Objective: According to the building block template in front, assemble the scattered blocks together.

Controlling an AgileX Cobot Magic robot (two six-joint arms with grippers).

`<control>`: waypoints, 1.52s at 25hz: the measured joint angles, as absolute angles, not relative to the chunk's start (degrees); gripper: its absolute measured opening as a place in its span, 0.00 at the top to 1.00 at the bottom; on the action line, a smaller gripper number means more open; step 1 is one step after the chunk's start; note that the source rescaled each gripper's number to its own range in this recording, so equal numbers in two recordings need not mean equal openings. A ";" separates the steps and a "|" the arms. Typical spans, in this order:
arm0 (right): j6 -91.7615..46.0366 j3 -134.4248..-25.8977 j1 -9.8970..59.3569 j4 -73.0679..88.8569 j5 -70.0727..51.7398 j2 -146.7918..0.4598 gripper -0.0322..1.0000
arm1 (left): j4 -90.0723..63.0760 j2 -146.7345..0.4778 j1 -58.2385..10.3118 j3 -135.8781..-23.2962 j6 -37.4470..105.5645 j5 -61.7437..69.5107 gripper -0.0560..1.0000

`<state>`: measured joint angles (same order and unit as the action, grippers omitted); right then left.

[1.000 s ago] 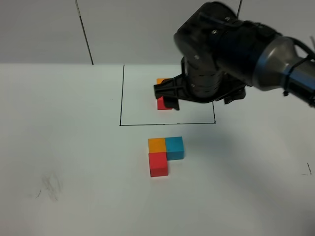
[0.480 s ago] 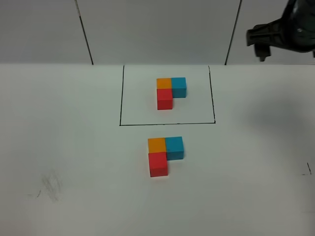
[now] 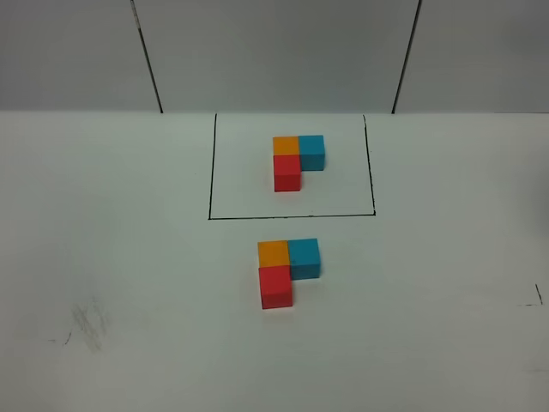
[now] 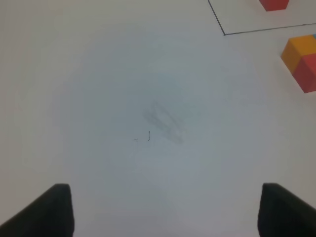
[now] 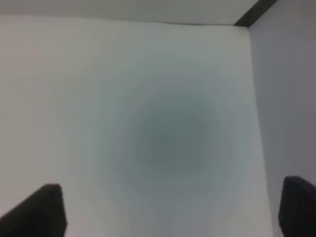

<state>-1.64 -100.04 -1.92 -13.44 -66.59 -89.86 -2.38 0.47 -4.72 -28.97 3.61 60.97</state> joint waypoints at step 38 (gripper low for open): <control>-5.46 -64.66 -2.88 -23.93 -70.10 -22.23 0.07 | -2.38 0.47 -4.72 -28.97 3.61 61.02 0.02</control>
